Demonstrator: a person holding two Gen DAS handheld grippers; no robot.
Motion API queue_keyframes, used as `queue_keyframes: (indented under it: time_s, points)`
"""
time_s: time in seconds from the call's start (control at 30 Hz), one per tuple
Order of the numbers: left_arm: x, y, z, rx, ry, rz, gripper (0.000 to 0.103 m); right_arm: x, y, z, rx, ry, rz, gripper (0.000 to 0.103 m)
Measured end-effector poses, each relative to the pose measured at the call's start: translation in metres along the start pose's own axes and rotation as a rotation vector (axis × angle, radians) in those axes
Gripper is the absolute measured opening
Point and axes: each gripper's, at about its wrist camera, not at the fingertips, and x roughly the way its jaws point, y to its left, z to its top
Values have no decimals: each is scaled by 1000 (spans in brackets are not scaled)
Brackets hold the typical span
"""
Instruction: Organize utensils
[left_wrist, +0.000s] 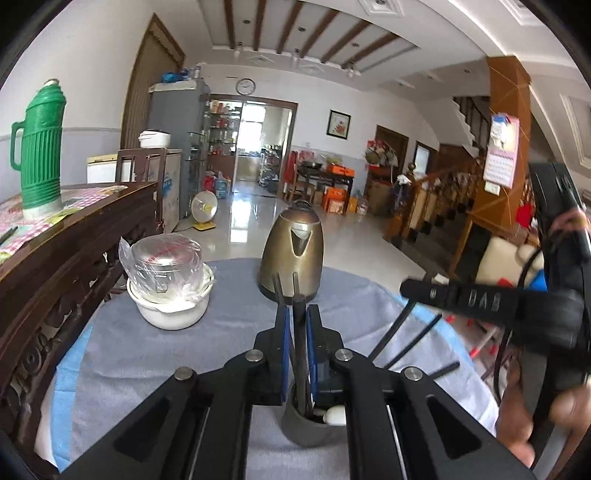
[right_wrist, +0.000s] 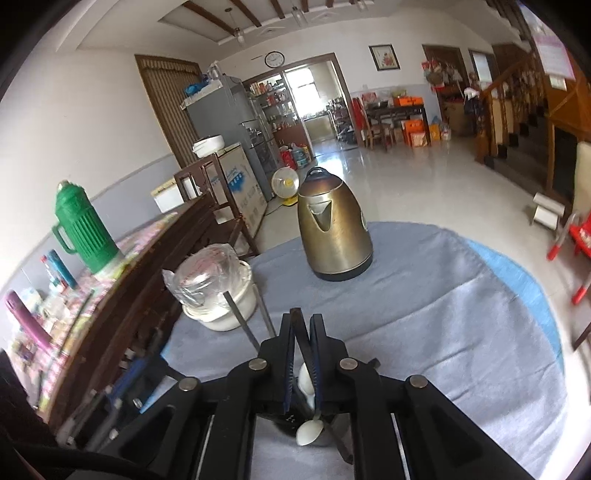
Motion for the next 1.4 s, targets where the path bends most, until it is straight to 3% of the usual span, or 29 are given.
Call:
queue_keyframes:
  time_s: [0.1,0.2,0.33,0.4,0.43,0.7,1.03,1.4]
  points:
    - [-10,0,-4,20,28,-31,53,-8,-8,1,37,-4,30,12]
    - [-22,2,-8,31,29,-47,59,-19,-17,3,76,-29,68,18]
    - [-41,2,-16,41,57,-71,73,-39,-29,3,122,-76,100,35]
    - [-52,0,-21,53,65,-70,77,-52,-32,3,126,-100,99,49]
    - [-57,-1,-23,60,72,-64,81,-60,-33,2,124,-114,99,62]
    - [-81,-17,-34,132,101,74,87,-116,-30,-17,76,-175,68,63]
    - [-109,-27,-41,193,95,243,94,-155,-41,-79,13,-169,-24,63]
    - [-119,-16,-41,156,92,317,95,-165,-37,-133,-86,-113,-98,63]
